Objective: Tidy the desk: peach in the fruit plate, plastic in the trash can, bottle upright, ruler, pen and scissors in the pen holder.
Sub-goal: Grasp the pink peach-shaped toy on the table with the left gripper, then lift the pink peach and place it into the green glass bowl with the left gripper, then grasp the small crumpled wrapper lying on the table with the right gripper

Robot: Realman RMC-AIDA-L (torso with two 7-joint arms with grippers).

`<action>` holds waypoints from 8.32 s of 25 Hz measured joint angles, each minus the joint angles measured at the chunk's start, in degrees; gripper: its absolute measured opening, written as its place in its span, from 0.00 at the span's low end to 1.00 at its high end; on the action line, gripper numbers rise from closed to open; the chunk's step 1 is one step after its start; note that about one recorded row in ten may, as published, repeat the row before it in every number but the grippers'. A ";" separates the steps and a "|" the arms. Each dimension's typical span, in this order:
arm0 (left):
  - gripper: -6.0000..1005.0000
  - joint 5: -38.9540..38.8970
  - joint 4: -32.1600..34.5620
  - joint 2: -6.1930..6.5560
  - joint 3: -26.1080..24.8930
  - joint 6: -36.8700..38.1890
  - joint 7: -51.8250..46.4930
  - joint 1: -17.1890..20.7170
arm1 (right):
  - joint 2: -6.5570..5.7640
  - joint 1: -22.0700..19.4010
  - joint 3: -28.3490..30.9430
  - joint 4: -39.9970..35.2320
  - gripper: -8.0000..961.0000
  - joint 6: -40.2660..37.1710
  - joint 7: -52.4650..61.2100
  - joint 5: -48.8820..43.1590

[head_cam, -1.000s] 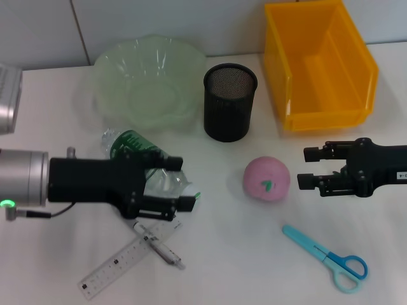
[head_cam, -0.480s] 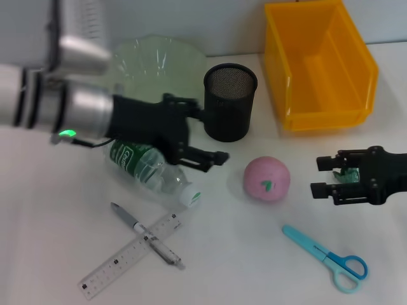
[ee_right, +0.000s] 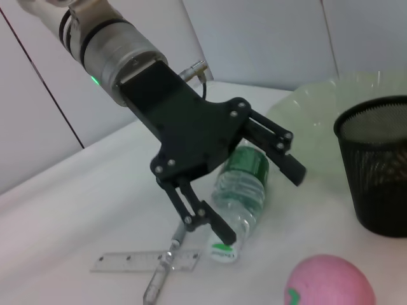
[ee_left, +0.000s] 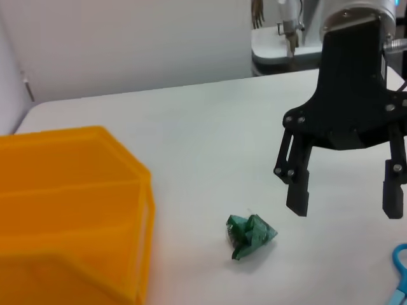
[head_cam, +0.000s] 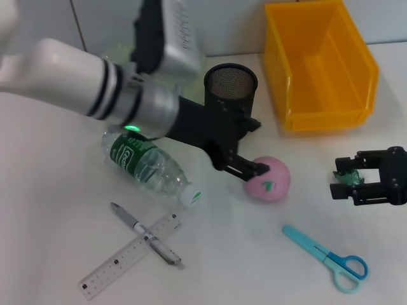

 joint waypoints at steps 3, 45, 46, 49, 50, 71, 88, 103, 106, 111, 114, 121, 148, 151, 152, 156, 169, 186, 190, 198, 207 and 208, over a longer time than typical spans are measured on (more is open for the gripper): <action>0.80 -1.25 -0.10 0.00 2.00 -1.12 -0.01 -0.13 | -0.26 -0.05 0.03 -0.06 0.75 -0.02 0.17 -0.93; 0.68 -19.36 3.69 0.03 38.50 -28.43 -2.97 5.32 | -0.99 -0.78 0.26 -0.26 0.74 -0.11 0.45 -2.17; 0.65 -19.36 3.99 0.03 38.40 -28.41 -3.09 5.40 | -0.99 -0.78 0.25 -0.26 0.74 -0.11 0.46 -2.17; 0.54 -19.63 5.21 0.03 37.97 -28.17 -3.31 5.97 | -0.99 -0.79 0.24 -0.26 0.74 -0.11 0.47 -2.17; 0.49 -19.76 5.62 0.03 37.79 -28.14 -3.34 6.23 | -0.99 -0.77 0.23 -0.26 0.74 -0.10 0.47 -2.17; 0.07 -20.29 9.97 0.21 28.56 -22.83 -3.53 10.97 | -0.91 -0.26 0.23 -0.44 0.73 0.24 0.49 -2.10; 0.81 -20.67 6.30 0.03 36.80 -30.88 -5.54 8.54 | -0.81 -0.30 0.23 -0.44 0.72 0.35 0.71 -2.10; 0.73 -22.85 5.92 0.04 40.54 -32.08 -5.64 8.62 | -0.81 -0.26 0.23 -0.44 0.72 0.42 0.74 -1.96; 0.61 -23.06 6.25 0.03 40.59 -32.25 -5.65 8.73 | -0.81 -0.26 0.23 -0.44 0.72 0.43 0.74 -1.88; 0.42 -24.47 6.62 0.03 39.93 -32.17 -5.31 9.11 | -0.81 -0.26 0.23 -0.44 0.71 0.53 0.74 -1.88; 0.29 -25.38 6.94 0.03 38.51 -31.54 -5.26 9.71 | -0.81 -0.26 0.23 -0.44 0.71 0.59 0.74 -1.88; 0.13 -25.74 7.34 0.04 37.58 -31.15 -5.22 10.45 | -0.81 -0.26 0.23 -0.44 0.71 0.63 0.73 -1.88; 0.07 -62.17 -0.92 0.25 2.08 -16.14 18.77 20.41 | 0.00 0.80 0.32 -0.60 0.70 1.07 0.25 -1.75; 0.08 -65.19 -3.22 0.16 2.23 -17.07 22.14 19.52 | 0.23 1.16 0.31 -0.62 0.70 1.63 0.18 -1.71; 0.08 -66.90 -4.53 0.14 2.39 -17.91 24.54 18.89 | 0.28 1.26 0.32 -0.62 0.70 1.83 0.16 -1.70; 0.09 -72.29 -10.85 0.04 2.80 -22.14 32.70 15.48 | 0.34 1.60 0.32 -0.62 0.70 2.28 0.13 -1.44; 0.11 -73.85 -17.85 0.03 7.37 -33.75 37.69 10.52 | 0.79 2.57 0.21 -0.48 0.70 3.48 0.03 -1.10; 0.57 -73.22 -16.91 0.43 8.39 -32.17 31.38 11.40 | 1.11 2.82 0.31 -0.40 0.69 3.67 0.03 -1.10; 0.66 -67.73 -12.31 2.30 9.57 -19.31 20.68 15.75 | 1.12 2.85 0.32 -0.69 0.69 3.68 0.66 -0.31; 0.80 -53.26 0.53 5.93 9.04 -0.76 7.07 25.85 | 0.62 4.16 -0.98 -7.48 0.69 0.85 8.54 2.64; 0.81 -38.15 2.21 6.55 5.49 7.37 4.91 28.26 | 0.45 10.31 -14.27 -24.31 0.68 0.53 33.72 -14.45; 0.81 -38.15 2.21 6.55 5.49 7.37 4.91 28.26 | 0.45 10.31 -14.27 -24.31 0.68 0.53 33.72 -14.45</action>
